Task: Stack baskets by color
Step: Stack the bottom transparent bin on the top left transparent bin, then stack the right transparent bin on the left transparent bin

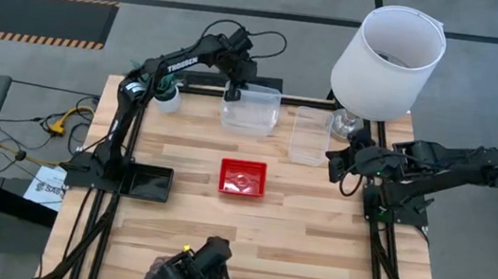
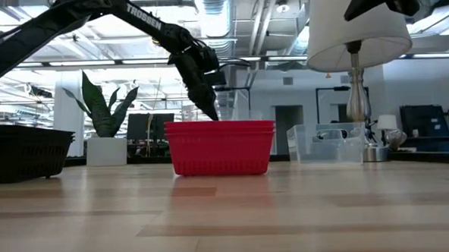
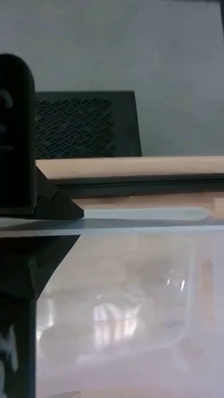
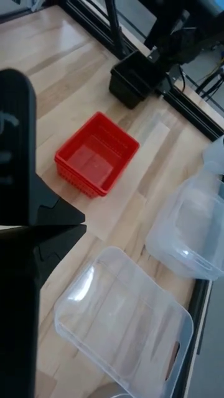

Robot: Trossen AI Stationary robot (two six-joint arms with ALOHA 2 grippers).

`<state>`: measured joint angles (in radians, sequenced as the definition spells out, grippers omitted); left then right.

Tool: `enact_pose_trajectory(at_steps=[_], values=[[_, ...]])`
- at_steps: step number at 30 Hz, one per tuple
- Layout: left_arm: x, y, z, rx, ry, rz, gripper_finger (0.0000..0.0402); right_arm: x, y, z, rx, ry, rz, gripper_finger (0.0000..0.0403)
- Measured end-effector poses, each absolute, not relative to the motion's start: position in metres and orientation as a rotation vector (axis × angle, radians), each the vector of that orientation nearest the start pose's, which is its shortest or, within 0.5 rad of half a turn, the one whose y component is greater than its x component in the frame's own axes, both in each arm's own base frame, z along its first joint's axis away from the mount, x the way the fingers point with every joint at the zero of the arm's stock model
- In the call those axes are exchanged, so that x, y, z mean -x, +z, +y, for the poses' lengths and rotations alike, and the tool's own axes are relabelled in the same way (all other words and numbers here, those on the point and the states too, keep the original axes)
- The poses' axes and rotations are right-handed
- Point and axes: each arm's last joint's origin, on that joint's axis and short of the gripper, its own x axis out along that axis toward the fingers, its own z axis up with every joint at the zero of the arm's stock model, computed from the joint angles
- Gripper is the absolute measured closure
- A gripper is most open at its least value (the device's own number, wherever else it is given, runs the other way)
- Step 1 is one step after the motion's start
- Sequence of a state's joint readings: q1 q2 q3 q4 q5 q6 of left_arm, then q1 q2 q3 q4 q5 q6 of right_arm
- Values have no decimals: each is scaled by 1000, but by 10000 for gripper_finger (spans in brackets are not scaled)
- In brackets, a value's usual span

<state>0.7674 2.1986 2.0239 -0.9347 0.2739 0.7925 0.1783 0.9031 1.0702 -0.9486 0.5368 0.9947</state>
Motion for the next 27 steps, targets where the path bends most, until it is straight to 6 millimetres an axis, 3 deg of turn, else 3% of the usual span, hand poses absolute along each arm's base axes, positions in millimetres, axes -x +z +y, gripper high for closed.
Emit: enact_pose_trajectory(at_steps=[9,18,23,27], values=[[-343,248,319,-119,92,1090,389,-153,345,13,-659,-650,512,396],[-348,250,312,-100,88,1086,269,-153,344,12,-648,-655,521,396],[-349,278,310,-52,130,1043,206,-166,338,11,-564,-618,601,388],[-347,304,305,7,131,1005,172,-187,326,5,-524,-581,708,352]])
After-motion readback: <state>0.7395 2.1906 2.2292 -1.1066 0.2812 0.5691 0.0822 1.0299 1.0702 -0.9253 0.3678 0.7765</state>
